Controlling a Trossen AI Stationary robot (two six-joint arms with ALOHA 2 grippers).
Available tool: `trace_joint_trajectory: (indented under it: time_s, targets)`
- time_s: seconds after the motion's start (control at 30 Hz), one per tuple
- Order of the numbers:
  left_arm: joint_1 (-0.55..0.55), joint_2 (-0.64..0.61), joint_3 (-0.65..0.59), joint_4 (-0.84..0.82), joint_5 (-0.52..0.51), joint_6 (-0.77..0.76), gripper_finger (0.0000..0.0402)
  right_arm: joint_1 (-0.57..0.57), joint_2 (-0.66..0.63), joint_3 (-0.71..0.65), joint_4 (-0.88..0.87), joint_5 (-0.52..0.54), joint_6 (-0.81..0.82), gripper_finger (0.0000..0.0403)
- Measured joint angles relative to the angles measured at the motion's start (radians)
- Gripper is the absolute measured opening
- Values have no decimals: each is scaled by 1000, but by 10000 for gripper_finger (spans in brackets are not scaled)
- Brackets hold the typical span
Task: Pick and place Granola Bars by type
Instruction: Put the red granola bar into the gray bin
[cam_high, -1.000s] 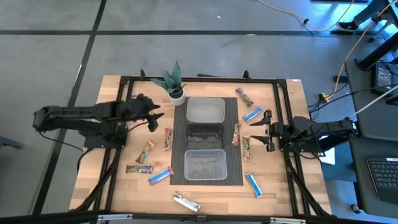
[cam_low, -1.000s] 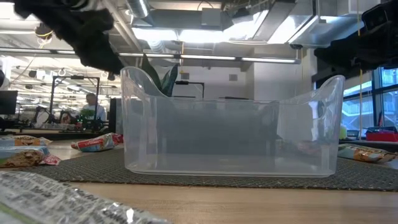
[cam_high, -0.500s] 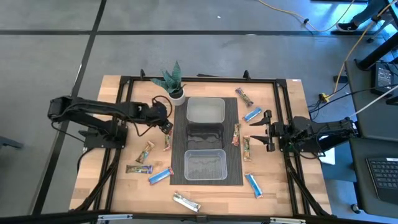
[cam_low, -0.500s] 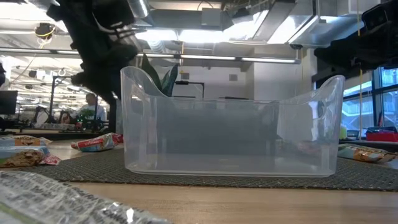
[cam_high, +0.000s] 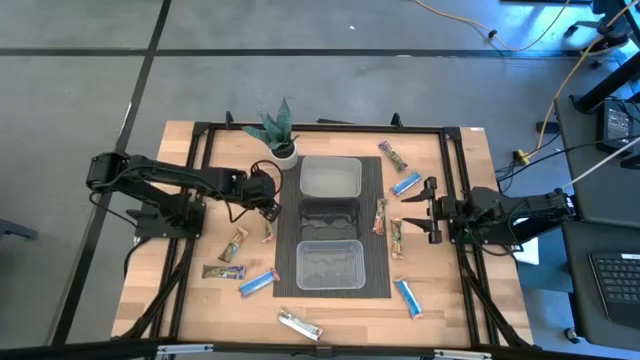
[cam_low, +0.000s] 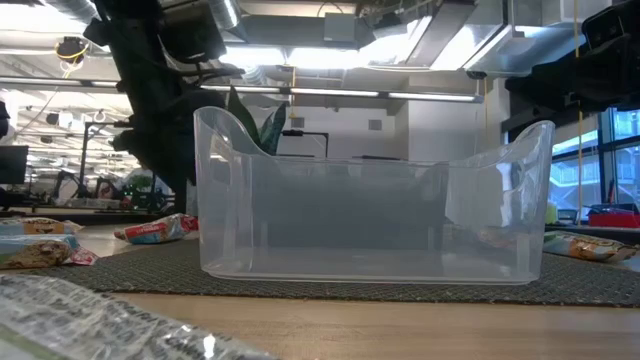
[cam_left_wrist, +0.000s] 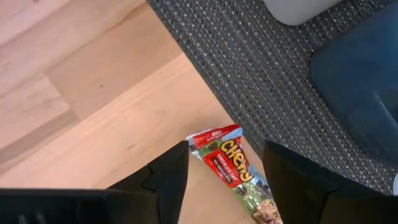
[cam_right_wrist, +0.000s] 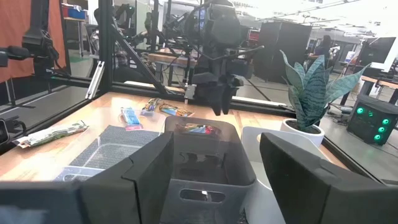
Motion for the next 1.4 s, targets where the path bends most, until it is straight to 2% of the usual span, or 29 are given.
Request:
trace_joint_trajectory:
  time_s: [0.23, 0.37, 0.47, 0.6, 0.67, 1.07, 1.4]
  targets:
    - [0, 0, 0, 74, 4, 37, 257, 0, 0, 0, 0, 0, 0, 242]
    - [0, 0, 0, 74, 53, 40, 271, 0, 0, 0, 0, 0, 0, 242]
    - [0, 0, 0, 74, 60, 16, 271, 0, 0, 0, 0, 0, 0, 242]
    - [-3, 0, 0, 73, 135, -57, 267, 0, 0, 0, 0, 0, 0, 242]
    - [-14, 0, 0, 73, 137, -80, 267, 0, 0, 0, 0, 0, 0, 242]
    - [-83, 0, 0, 72, 51, -151, 266, 0, 0, 0, 0, 0, 0, 242]
    - [-111, 0, -32, 69, 33, -278, 265, 0, 0, 0, 0, 0, 0, 242]
